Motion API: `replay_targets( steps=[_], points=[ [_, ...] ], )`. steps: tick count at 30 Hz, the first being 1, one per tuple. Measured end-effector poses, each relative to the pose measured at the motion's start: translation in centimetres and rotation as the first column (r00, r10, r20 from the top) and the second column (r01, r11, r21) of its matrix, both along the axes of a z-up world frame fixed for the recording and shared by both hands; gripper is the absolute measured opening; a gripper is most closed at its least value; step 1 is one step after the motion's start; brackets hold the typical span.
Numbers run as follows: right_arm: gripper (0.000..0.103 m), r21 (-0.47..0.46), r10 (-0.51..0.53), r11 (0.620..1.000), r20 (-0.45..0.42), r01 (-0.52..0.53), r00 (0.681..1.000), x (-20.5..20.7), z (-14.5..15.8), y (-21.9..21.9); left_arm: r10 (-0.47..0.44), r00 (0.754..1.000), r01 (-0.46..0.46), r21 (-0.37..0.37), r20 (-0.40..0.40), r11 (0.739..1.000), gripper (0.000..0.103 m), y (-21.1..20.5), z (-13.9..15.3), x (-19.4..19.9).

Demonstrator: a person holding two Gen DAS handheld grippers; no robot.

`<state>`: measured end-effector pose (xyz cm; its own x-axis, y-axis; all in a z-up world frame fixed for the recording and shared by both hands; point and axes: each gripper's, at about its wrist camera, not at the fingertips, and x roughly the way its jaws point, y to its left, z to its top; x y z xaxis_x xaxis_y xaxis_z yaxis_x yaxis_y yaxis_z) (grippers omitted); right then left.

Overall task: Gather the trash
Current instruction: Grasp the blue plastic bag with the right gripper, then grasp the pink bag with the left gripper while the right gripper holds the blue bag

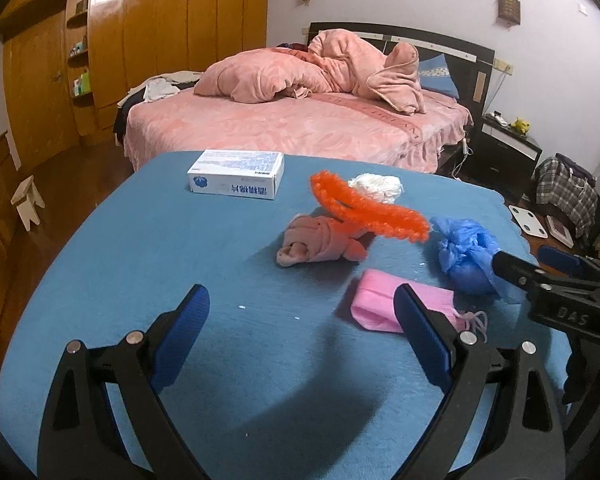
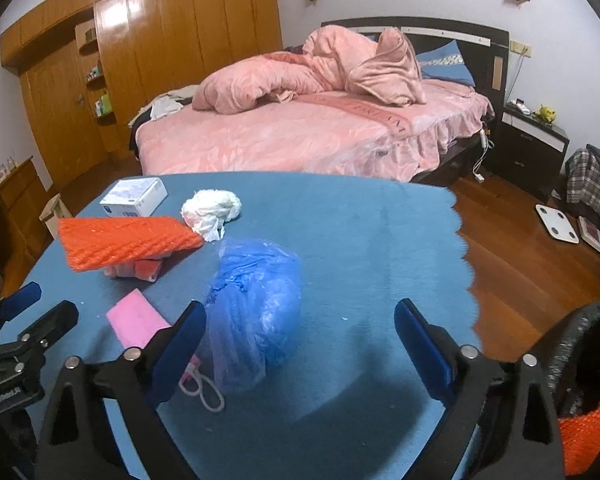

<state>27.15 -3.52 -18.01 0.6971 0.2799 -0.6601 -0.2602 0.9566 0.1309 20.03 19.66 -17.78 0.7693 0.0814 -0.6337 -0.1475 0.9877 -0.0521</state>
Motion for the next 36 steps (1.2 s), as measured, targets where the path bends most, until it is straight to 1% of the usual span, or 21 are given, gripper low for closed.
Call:
replay_targets(
  steps=[3,5,6,7,9,10,12,17,19,20,25,28,30,31,33,34,36],
  points=[
    [0.082,-0.001,0.022,1.000,-0.032,-0.022,0.999,0.6,-0.9,0.5,-0.002,1.000,0.002,-0.007,-0.008,1.000,0.091,-0.1,-0.4,0.2],
    [0.074,0.003,0.057,0.998,-0.051,-0.057,0.997,0.7,-1.3,0.8,-0.006,1.000,0.006,-0.010,-0.012,1.000,0.091,0.0,-0.6,0.5],
    [0.065,0.004,0.078,0.997,-0.055,-0.078,0.995,0.7,-1.3,1.1,-0.009,1.000,0.009,-0.013,-0.012,1.000,0.091,-0.1,-0.6,0.6],
    [0.053,-0.002,0.105,0.994,-0.058,-0.105,0.993,0.7,-1.4,1.5,-0.011,1.000,0.011,-0.016,-0.012,1.000,0.091,-0.2,-0.7,0.6],
    [0.036,-0.009,0.145,0.989,-0.060,-0.145,0.988,0.5,-1.6,2.1,-0.017,1.000,0.017,-0.023,-0.015,1.000,0.091,-0.5,-0.7,0.8],
    [0.034,-0.016,0.153,0.988,-0.057,-0.154,0.987,0.4,-1.6,2.3,-0.023,1.000,0.022,-0.025,-0.018,0.999,0.091,-0.7,-0.8,0.9],
    [0.033,-0.005,0.159,0.987,-0.053,-0.159,0.986,0.2,-1.5,2.3,-0.033,0.999,0.033,-0.025,-0.024,0.999,0.091,-1.2,-0.9,1.2],
    [0.032,0.045,0.088,0.995,-0.054,-0.085,0.995,-0.2,-1.2,0.3,-0.061,0.997,0.060,-0.038,-0.038,0.998,0.090,-2.2,-1.2,1.7],
    [0.032,0.049,0.066,0.997,-0.052,-0.064,0.996,-0.4,-1.1,-0.5,-0.074,0.996,0.072,-0.039,-0.053,0.997,0.087,-2.7,-1.4,2.1],
    [0.032,0.048,0.053,0.998,-0.051,-0.051,0.997,-0.6,-1.1,-1.0,-0.081,0.995,0.079,-0.040,-0.064,0.996,0.084,-2.9,-1.6,2.3],
    [0.032,0.054,0.013,0.998,-0.058,-0.010,0.998,-1.1,-1.1,-2.9,-0.116,0.987,0.108,-0.069,-0.113,0.992,0.078,-3.8,-2.4,3.6],
    [0.032,0.060,0.003,0.998,-0.065,0.001,0.998,-1.1,-1.3,-3.4,-0.144,0.979,0.133,-0.079,-0.144,0.988,0.068,-4.6,-3.0,4.3],
    [0.032,0.060,0.004,0.998,-0.064,0.000,0.998,-1.2,-1.3,-3.4,-0.172,0.972,0.162,-0.076,-0.162,0.984,0.053,-5.3,-3.2,4.6],
    [0.032,0.059,0.004,0.998,-0.064,0.000,0.998,-1.3,-1.3,-3.5,-0.179,0.970,0.170,-0.067,-0.162,0.983,0.051,-5.6,-3.3,4.6],
    [0.032,0.056,0.006,0.998,-0.065,-0.003,0.998,-1.3,-1.4,-3.5,-0.193,0.969,0.186,-0.059,-0.156,0.981,0.037,-6.1,-3.2,4.5],
    [0.032,0.055,0.006,0.998,-0.066,-0.003,0.998,-1.3,-1.5,-3.6,-0.193,0.969,0.187,-0.055,-0.152,0.981,0.034,-6.2,-3.2,4.4],
    [0.032,0.056,0.005,0.998,-0.066,-0.001,0.998,-1.4,-1.5,-3.6,-0.188,0.973,0.182,-0.053,-0.136,0.982,0.025,-6.3,-3.0,4.2]
  ],
)
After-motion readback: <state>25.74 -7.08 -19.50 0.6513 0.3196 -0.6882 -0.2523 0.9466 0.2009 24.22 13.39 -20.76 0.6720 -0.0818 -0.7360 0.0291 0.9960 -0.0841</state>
